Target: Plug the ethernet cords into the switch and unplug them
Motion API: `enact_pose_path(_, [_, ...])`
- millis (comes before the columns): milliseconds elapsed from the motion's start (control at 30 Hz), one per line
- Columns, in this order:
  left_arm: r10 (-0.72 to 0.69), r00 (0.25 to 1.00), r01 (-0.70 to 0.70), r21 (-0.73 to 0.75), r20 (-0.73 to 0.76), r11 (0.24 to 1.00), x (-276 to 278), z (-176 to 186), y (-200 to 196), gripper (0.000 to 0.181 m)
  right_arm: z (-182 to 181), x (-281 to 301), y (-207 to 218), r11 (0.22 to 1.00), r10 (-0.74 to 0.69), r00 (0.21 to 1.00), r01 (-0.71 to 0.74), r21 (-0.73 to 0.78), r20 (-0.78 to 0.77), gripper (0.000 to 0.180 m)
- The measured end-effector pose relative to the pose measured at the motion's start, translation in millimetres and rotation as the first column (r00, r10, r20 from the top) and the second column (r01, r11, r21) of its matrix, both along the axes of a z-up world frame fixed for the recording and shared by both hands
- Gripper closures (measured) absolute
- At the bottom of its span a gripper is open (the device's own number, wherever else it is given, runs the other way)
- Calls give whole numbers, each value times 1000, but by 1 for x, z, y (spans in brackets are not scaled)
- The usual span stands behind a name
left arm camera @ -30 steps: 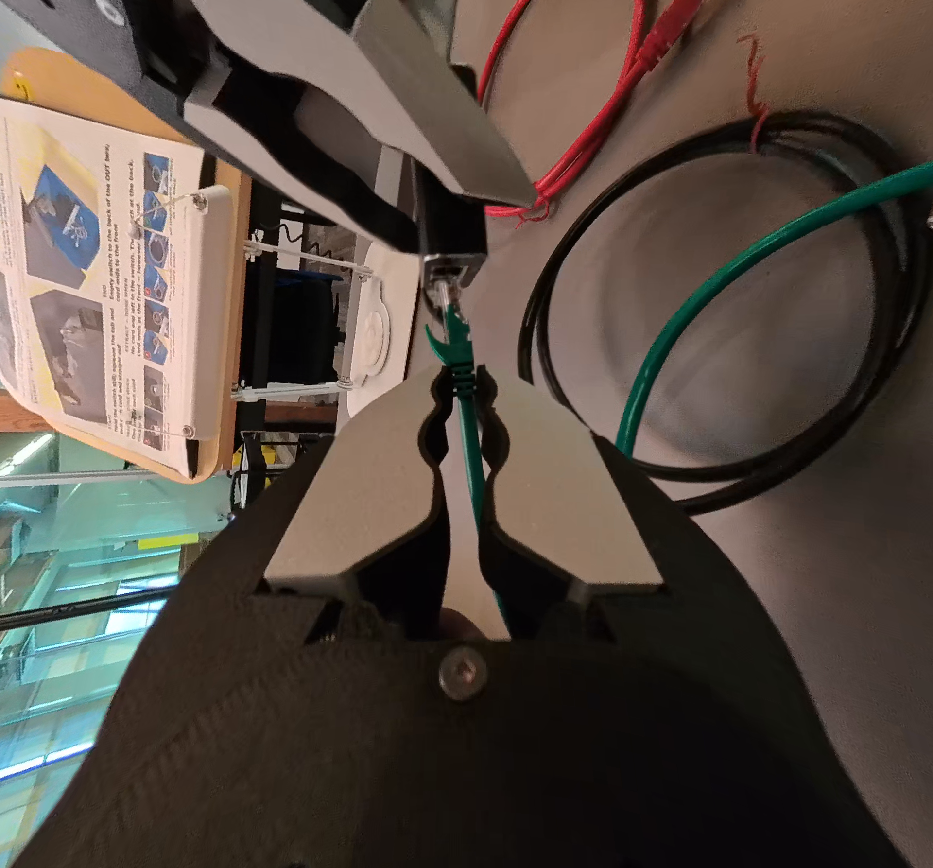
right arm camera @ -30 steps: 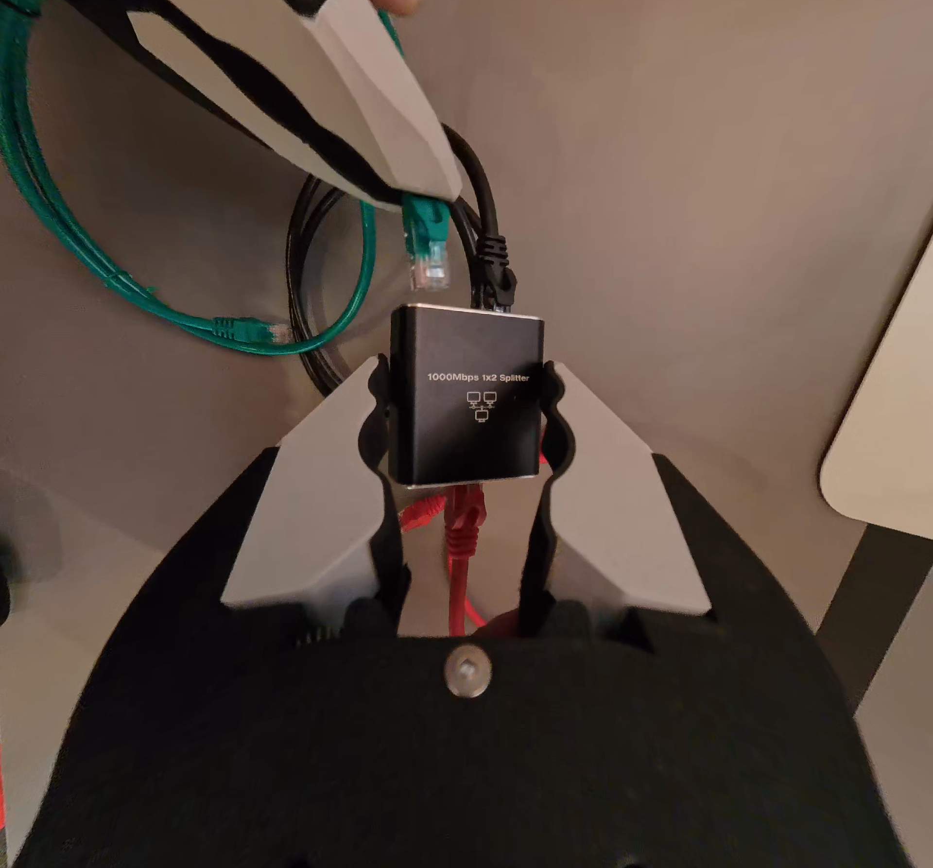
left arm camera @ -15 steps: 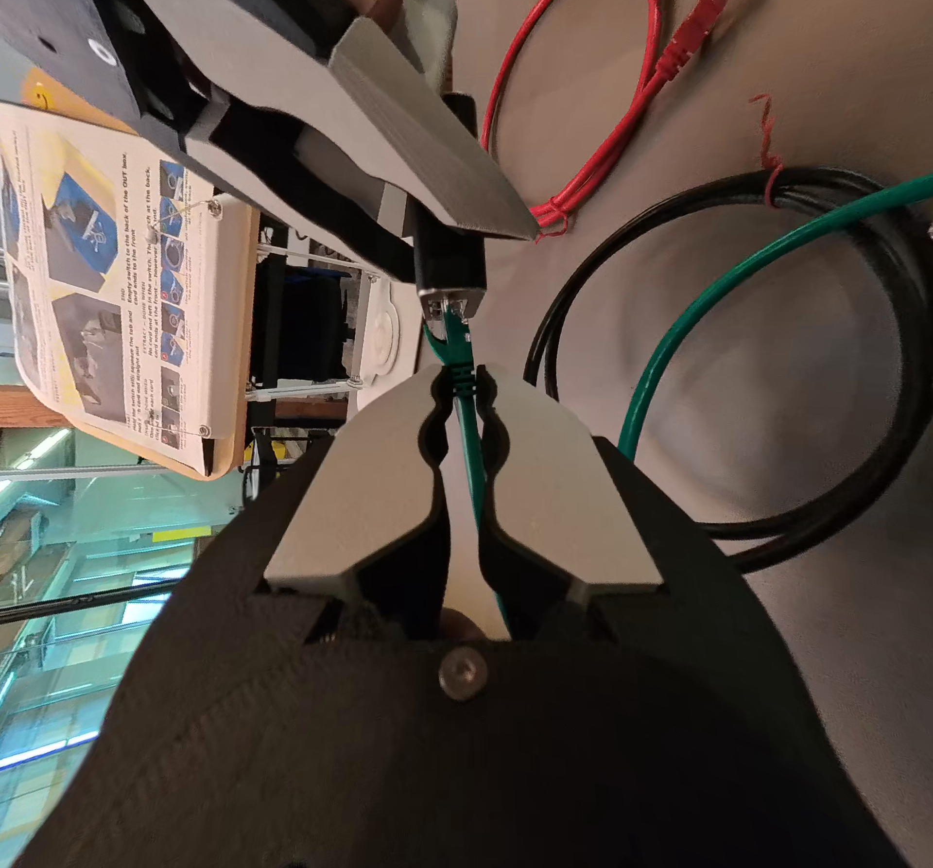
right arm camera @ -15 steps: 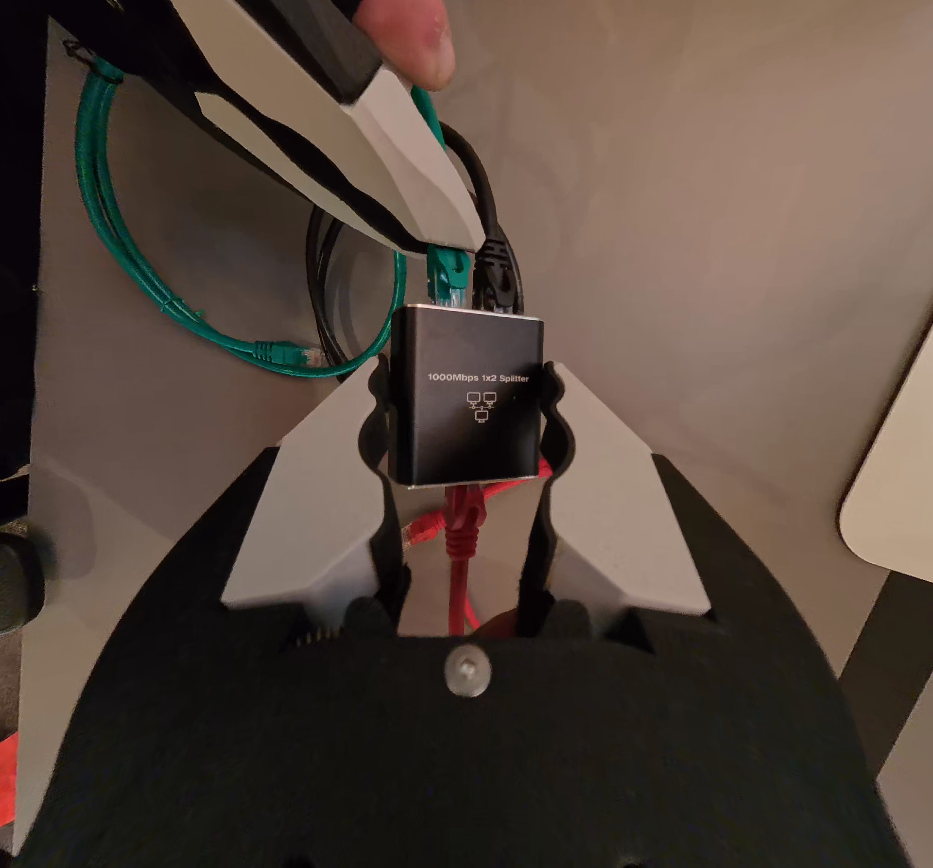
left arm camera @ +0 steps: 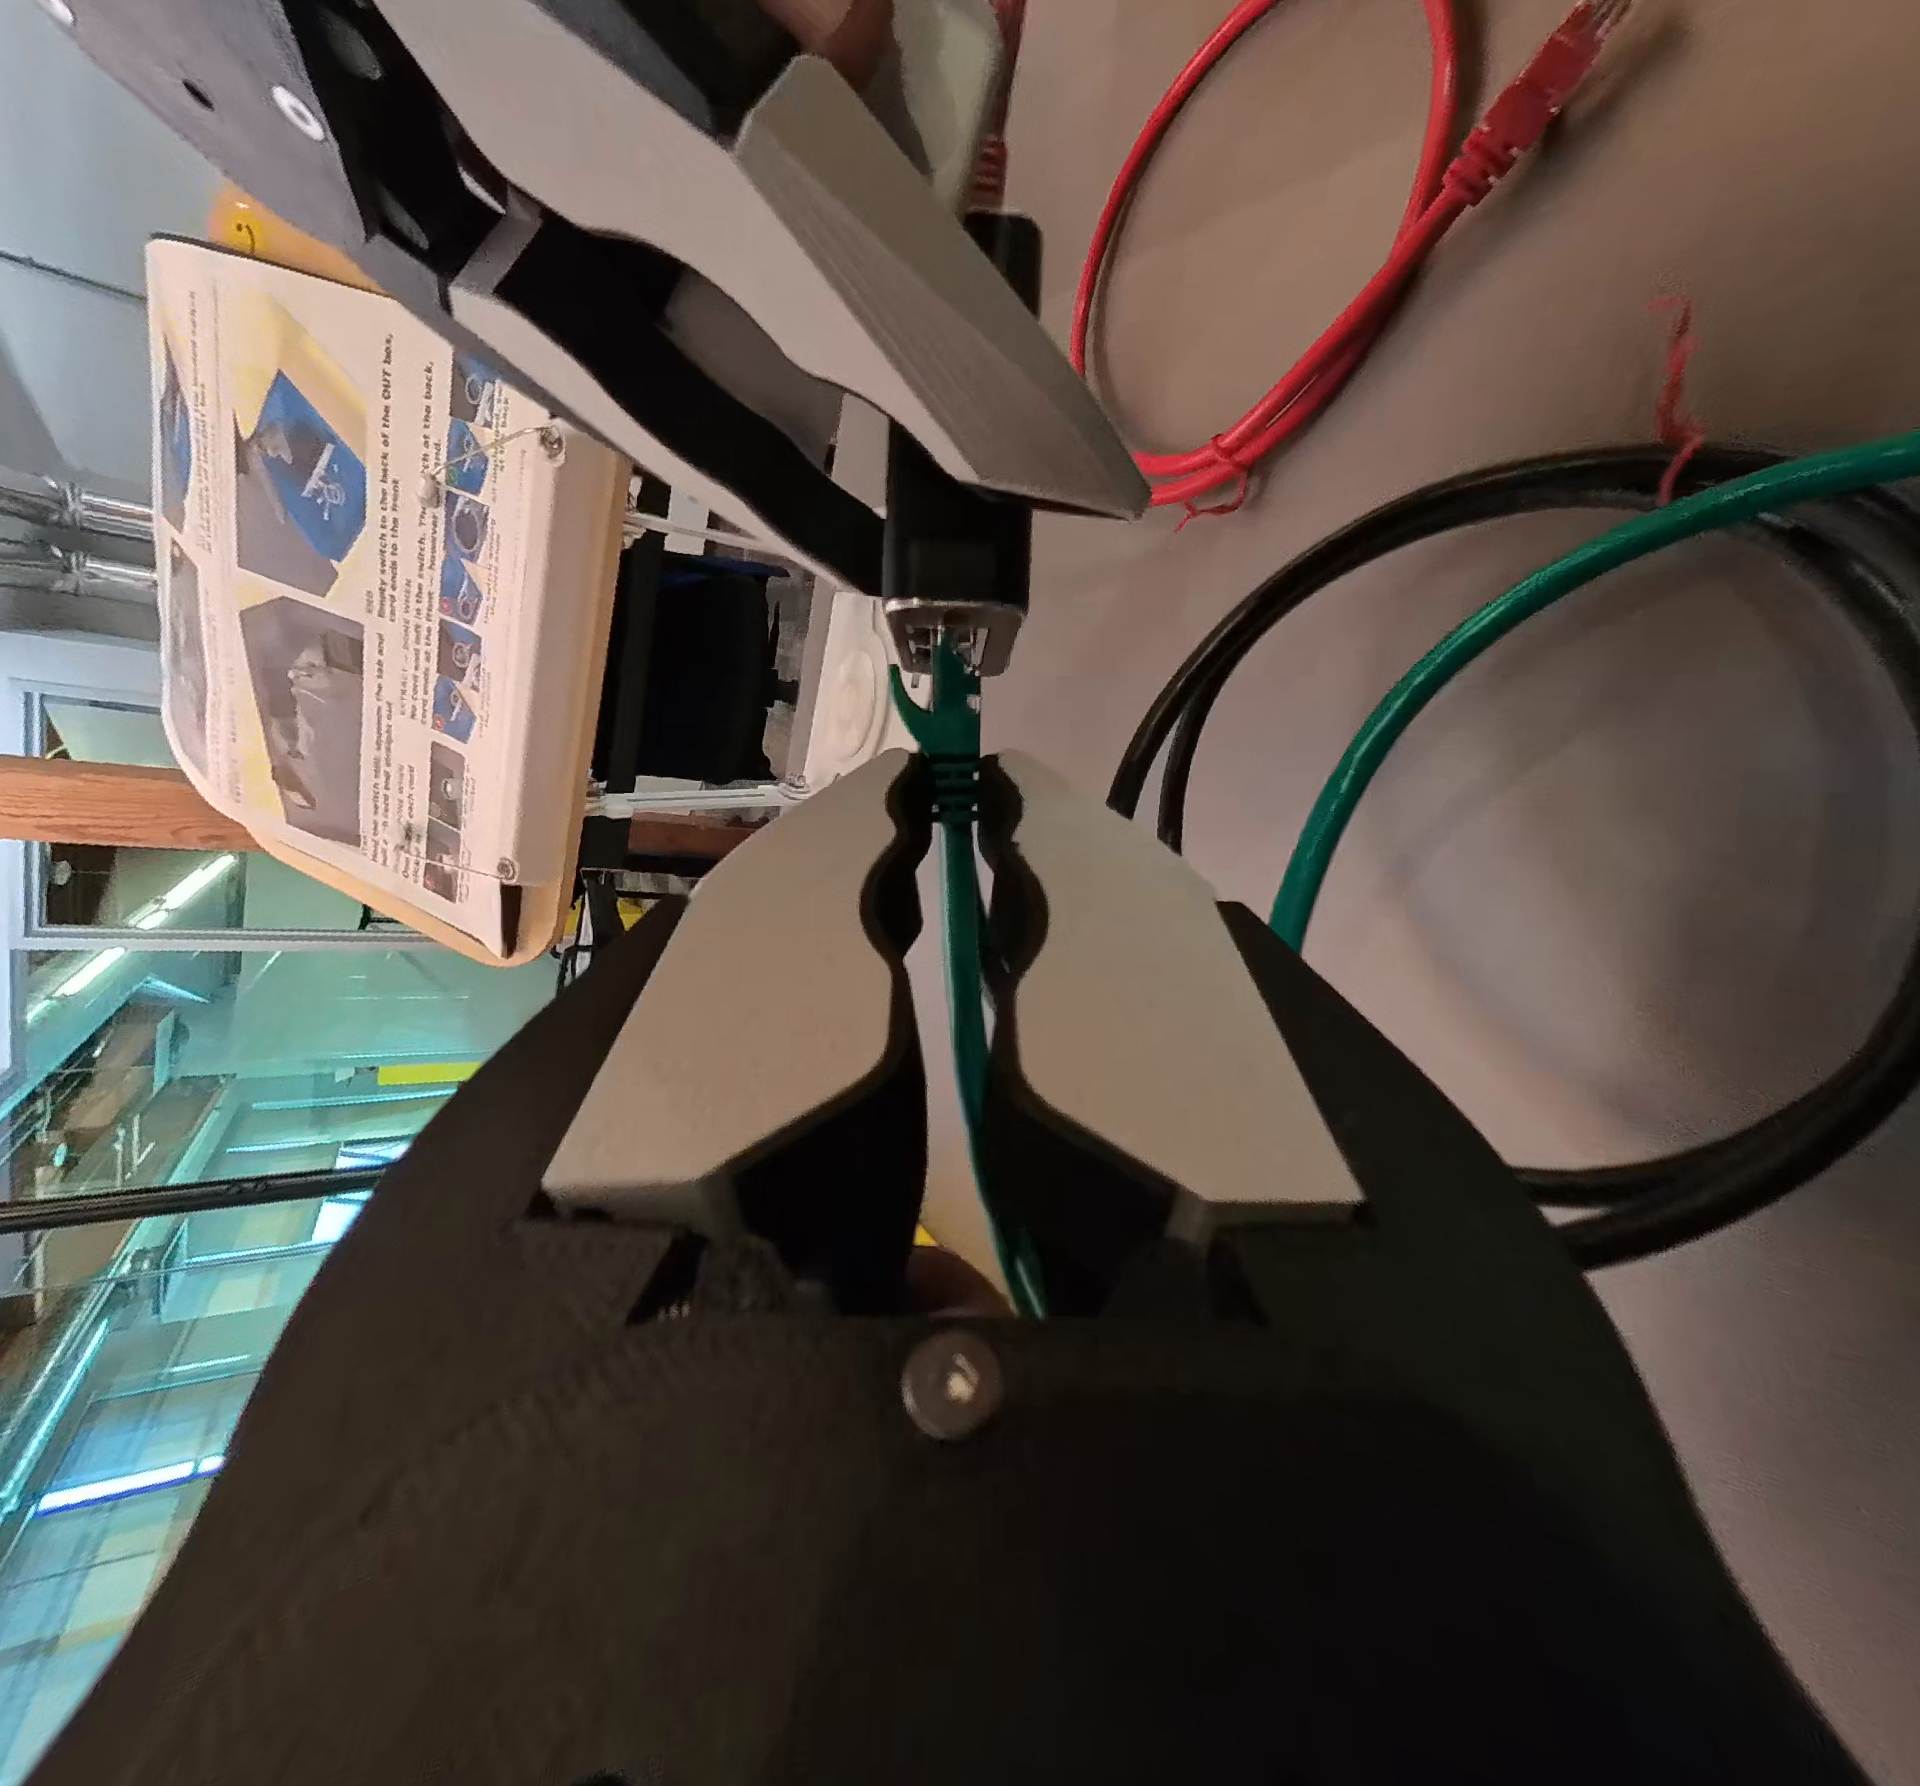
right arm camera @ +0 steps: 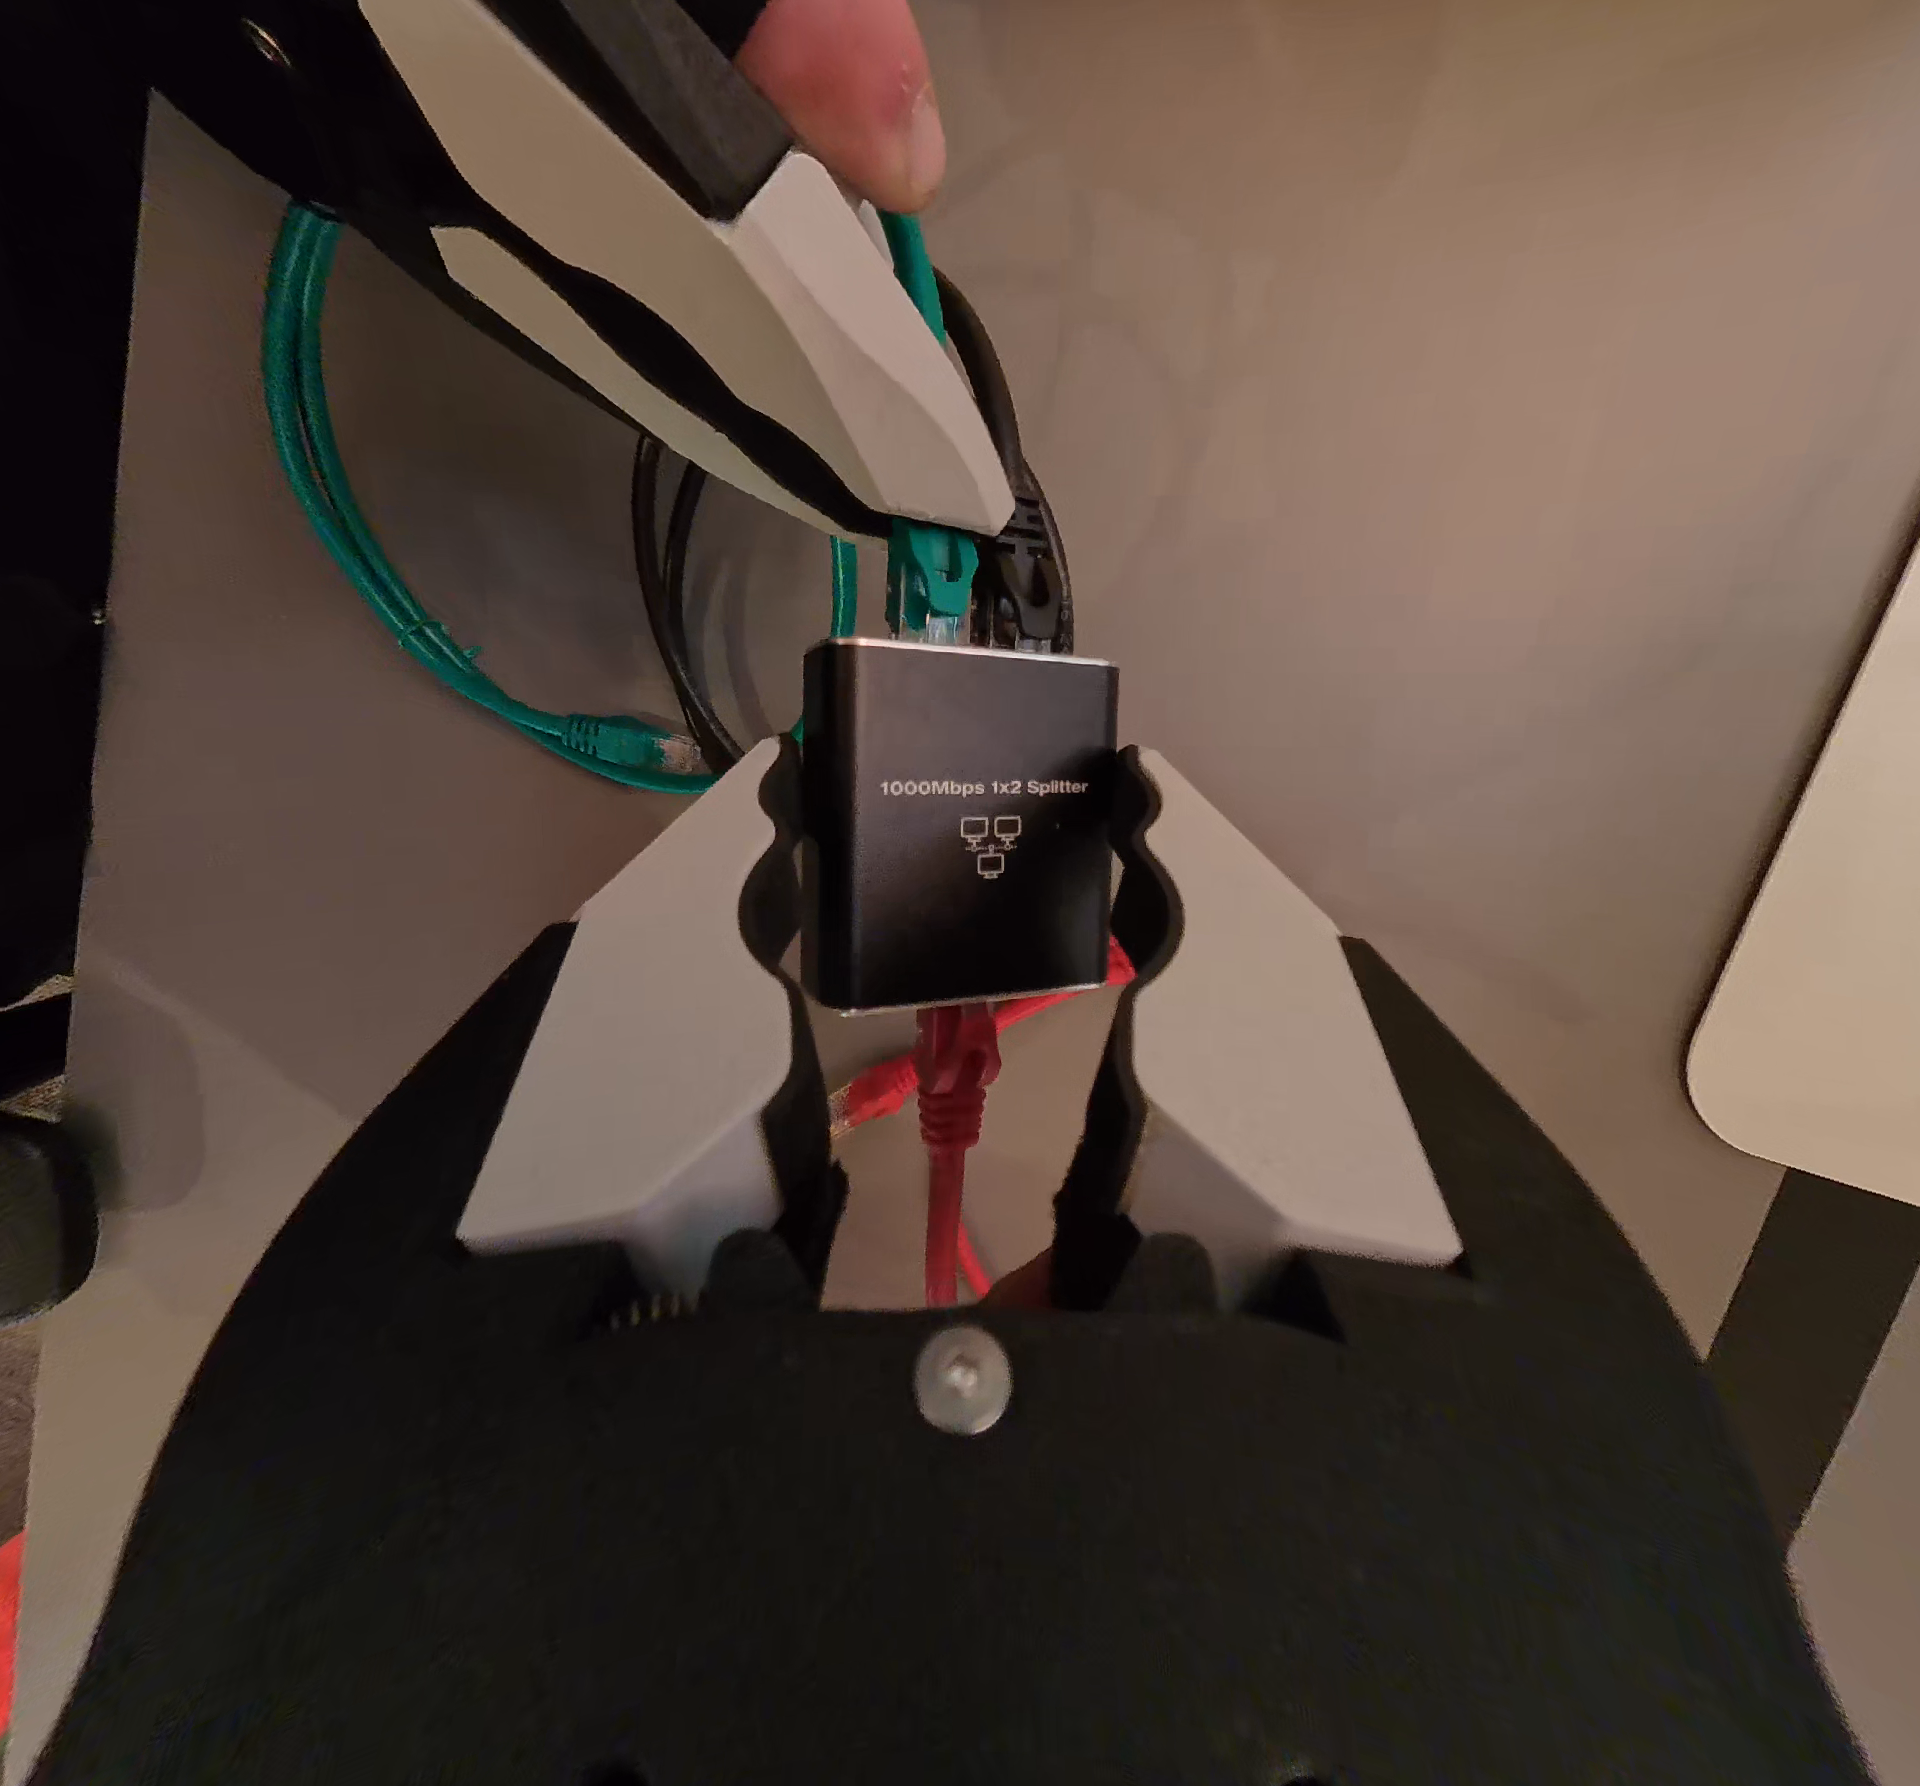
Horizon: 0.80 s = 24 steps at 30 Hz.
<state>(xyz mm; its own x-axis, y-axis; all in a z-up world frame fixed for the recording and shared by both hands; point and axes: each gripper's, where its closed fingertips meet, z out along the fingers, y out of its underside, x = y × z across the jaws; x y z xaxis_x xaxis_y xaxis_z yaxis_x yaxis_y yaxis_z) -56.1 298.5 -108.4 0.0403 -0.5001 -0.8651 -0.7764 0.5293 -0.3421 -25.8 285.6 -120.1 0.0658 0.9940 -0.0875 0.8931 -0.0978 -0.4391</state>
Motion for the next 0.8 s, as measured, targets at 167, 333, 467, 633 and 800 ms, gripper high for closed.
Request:
enact_pose_path(167, [12,1000,-12,2,16,1000,-1,3,1,173,3,-3,2,1000,-3,1000,3,24,1,124])
enact_pose_path(333, [13,1000,-14,9,23,1000,-3,6,3,174,8,-7,4,999,-6,1000,7,48,-13,124])
enact_pose_path(467, [19,1000,-19,23,22,1000,-3,9,2,174,10,-8,4,998,-5,1000,5,66,-1,124])
enact_pose_path(633, [25,999,-25,26,27,999,-3,10,2,174,12,-9,3,997,-18,1000,18,68,-4,125])
enact_pose_path(800, [34,999,-35,38,41,999,-4,12,3,174,16,-11,4,997,-27,999,29,71,-19,125])
